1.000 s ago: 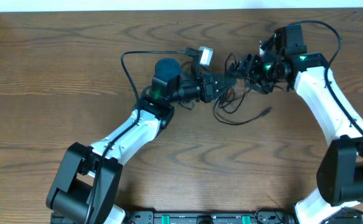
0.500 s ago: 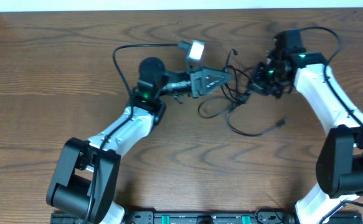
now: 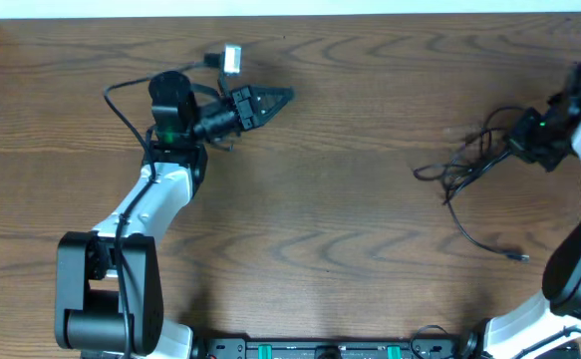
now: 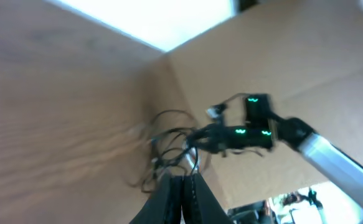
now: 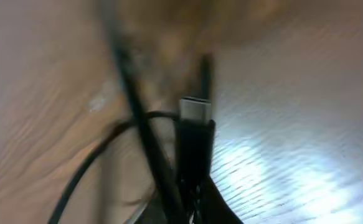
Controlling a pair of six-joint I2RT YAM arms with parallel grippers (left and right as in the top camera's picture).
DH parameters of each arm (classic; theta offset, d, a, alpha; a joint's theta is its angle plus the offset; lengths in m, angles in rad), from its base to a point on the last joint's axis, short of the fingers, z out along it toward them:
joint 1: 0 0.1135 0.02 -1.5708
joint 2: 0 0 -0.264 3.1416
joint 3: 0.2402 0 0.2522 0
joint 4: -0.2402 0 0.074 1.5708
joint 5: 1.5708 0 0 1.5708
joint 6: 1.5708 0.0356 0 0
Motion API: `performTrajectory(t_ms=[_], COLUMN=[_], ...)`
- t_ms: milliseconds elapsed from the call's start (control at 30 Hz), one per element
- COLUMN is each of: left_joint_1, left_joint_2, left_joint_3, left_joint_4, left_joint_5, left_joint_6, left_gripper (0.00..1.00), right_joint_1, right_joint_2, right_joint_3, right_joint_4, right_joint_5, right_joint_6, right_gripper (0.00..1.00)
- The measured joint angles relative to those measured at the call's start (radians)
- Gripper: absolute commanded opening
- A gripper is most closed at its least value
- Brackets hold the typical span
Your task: Untangle cables
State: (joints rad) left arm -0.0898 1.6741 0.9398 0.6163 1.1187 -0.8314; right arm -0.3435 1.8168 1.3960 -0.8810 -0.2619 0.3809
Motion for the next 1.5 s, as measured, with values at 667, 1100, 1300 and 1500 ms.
performTrajectory(t_ms=[667,1100,1300,1500], left_joint_1=[-0.212,-0.381,-0.464,-0.497], left_joint_2=[0.000,0.000,0.000,-0.001], left_joint_3=[0.002,0.002,0.005,0.006], left_joint_4=[-0.140,-0.260,-0.378,-0.600], left_joint_5=[-0.114,-0.419,-0.643,-0.980], left_joint_6=[0.197,0.297,0.320,0.336], left_gripper=[0.83,0.57,0.08,0.08], right_joint_1=[0.422,0.433,0.439,0.428], right_joint_2=[-0.183,-0.198,-0.285,-0.386], right_joint_3=[-0.001,-0.002,-0.004,-0.004], right_joint_4=[0.143,0.206,0.315,0.324], right_joint_5=[-0.572,-0.789,-0.799,-0.751], right_joint_6=[-0.414,-0.381,-0.307,-0.281], right_gripper=[0.01,0.02,0.02,0.02])
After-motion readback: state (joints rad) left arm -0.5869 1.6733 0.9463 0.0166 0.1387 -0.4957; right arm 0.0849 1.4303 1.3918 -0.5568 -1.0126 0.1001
